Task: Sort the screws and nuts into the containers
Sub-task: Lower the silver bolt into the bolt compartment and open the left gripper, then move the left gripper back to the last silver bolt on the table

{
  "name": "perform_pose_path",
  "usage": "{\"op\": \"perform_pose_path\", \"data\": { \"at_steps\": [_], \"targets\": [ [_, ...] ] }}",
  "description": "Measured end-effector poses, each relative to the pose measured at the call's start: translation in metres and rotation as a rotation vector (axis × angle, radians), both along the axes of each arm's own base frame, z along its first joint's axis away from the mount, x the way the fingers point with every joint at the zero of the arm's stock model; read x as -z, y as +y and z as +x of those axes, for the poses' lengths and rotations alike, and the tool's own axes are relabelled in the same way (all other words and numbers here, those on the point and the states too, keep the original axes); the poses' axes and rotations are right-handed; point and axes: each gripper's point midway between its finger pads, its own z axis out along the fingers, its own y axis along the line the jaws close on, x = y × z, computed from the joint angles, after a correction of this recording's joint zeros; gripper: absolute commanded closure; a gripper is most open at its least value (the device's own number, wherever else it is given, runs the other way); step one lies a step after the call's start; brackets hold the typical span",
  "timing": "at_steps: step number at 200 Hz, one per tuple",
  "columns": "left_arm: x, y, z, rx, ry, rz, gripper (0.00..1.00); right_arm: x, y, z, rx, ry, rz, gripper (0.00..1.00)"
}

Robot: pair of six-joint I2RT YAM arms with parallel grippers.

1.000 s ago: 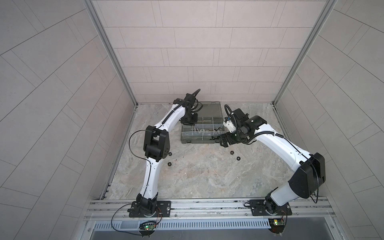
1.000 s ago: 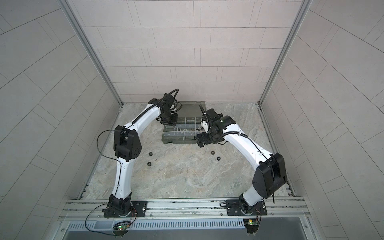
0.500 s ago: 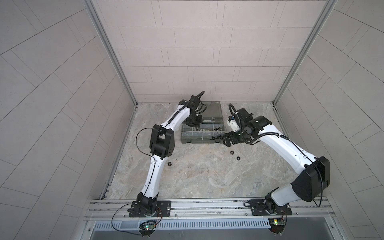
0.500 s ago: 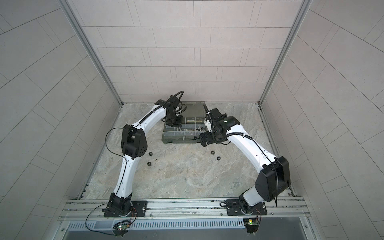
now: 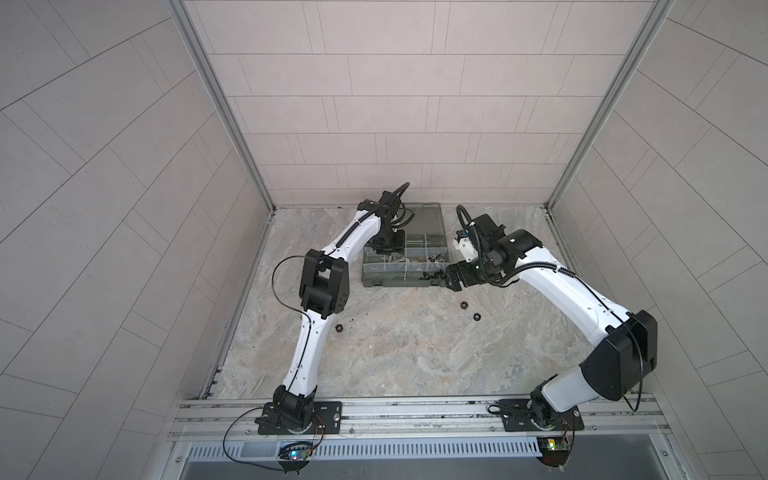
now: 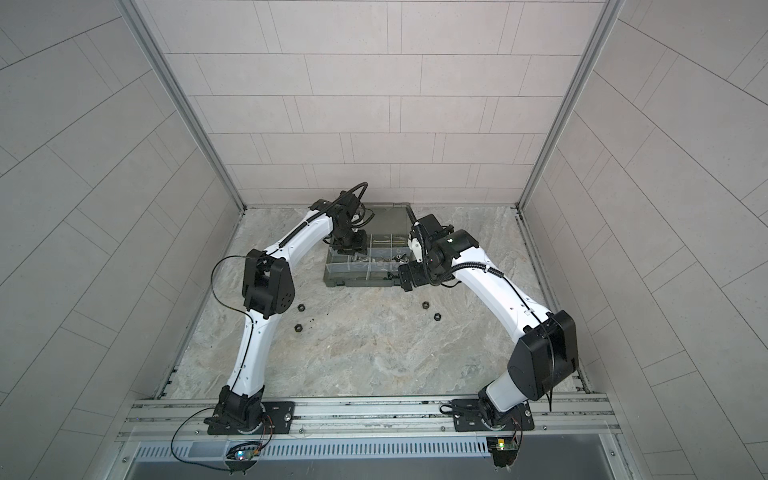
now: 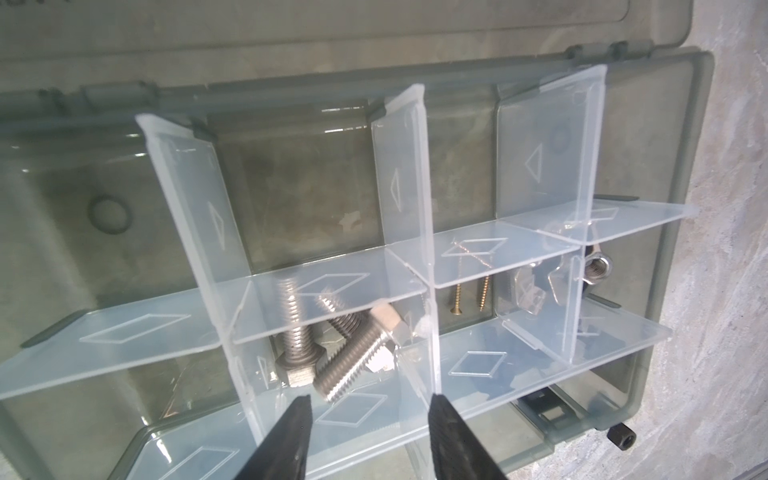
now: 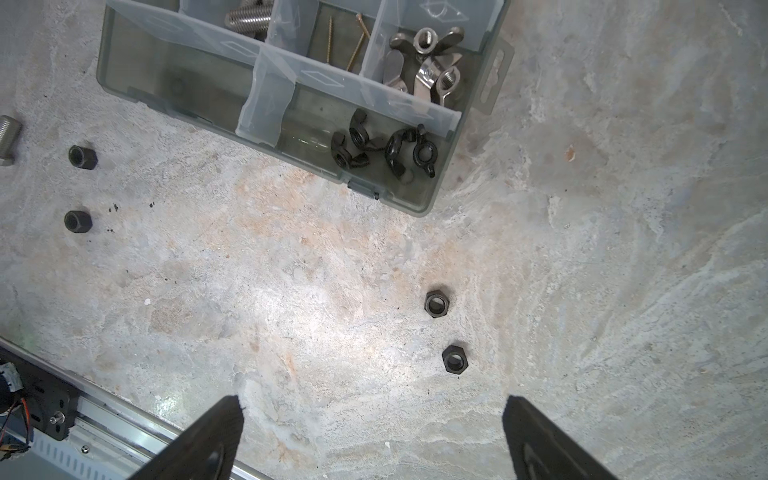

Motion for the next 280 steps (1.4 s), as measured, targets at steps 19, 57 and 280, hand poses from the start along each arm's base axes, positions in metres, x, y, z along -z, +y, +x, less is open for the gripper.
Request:
{"op": "perform_pose_path", "data": {
  "at_steps": [19, 57, 280],
  "targets": [
    [-0.007, 0.015, -0.009, -0.019, -0.006, 0.011, 0.48, -0.007, 0.008, 0.007, -0.024, -0.016, -0.005, 0.01],
    [-0.039, 0.096, -0.057, -0.147, -0.037, 0.046, 0.44, -0.016, 0.039, 0.014, -0.098, -0.042, 0.015, 0.01],
    [0.064, 0.280, -0.179, -0.489, 0.241, 0.315, 0.41, 0.013, 0.067, 0.001, -0.172, 0.020, 0.022, 0.01]
  ]
}}
